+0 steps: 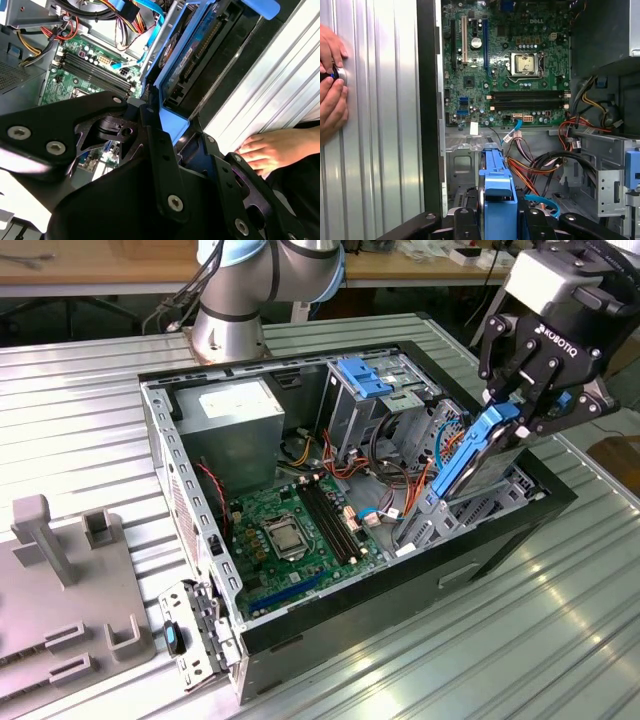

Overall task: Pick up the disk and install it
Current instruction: 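Insert the disk into the insertion slot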

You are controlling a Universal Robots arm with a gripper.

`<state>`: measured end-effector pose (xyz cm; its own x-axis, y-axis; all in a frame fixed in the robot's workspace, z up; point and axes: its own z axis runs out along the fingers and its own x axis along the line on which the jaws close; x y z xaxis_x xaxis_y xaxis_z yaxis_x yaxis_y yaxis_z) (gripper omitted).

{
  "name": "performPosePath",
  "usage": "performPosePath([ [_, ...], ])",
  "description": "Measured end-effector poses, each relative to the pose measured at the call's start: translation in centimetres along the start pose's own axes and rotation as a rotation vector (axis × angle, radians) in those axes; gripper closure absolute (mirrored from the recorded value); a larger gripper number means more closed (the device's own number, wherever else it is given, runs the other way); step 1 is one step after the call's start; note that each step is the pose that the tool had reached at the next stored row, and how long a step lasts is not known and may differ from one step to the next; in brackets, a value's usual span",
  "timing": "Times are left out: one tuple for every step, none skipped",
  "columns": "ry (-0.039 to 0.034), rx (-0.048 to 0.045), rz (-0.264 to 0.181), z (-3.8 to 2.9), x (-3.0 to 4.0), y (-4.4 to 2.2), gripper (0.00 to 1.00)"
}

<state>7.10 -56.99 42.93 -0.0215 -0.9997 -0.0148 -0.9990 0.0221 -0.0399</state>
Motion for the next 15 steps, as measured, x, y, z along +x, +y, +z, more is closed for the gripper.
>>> performPosePath([
  [0.0000, 0.0000, 0.000, 0.06, 0.00, 0.00, 0.63],
  [-0.0001, -0.0001, 0.000, 0.18, 0.00, 0.01, 0.63],
  [0.0000, -0.0003, 0.000, 0.29, 0.00, 0.01, 0.63],
  [0.0000, -0.0003, 0.000, 0.38, 0.01, 0.02, 0.63],
  [0.0000, -0.0004, 0.000, 0.44, 0.01, 0.02, 0.63],
  [0.0000, -0.0005, 0.000, 0.53, 0.01, 0.02, 0.63],
  [0.0000, -0.0006, 0.000, 0.59, 0.01, 0.03, 0.63],
  [0.0000, -0.0007, 0.000, 0.69, 0.01, 0.03, 0.63],
  [0.0000, -0.0008, 0.000, 0.75, 0.01, 0.03, 0.63],
  [0.0000, -0.0008, 0.000, 0.82, 0.01, 0.03, 0.63],
  [0.0000, -0.0009, 0.000, 0.92, 0.02, 0.04, 0.63],
  [-0.0001, -0.0010, 0.000, 0.98, 0.02, 0.04, 0.63],
  [-0.0001, -0.0011, 0.000, 1.06, 0.02, 0.04, 0.63],
  [0.0000, -0.0013, 0.000, 1.15, 0.02, 0.05, 0.63],
  [0.0000, -0.0014, 0.000, 1.21, 0.02, 0.05, 0.63],
])
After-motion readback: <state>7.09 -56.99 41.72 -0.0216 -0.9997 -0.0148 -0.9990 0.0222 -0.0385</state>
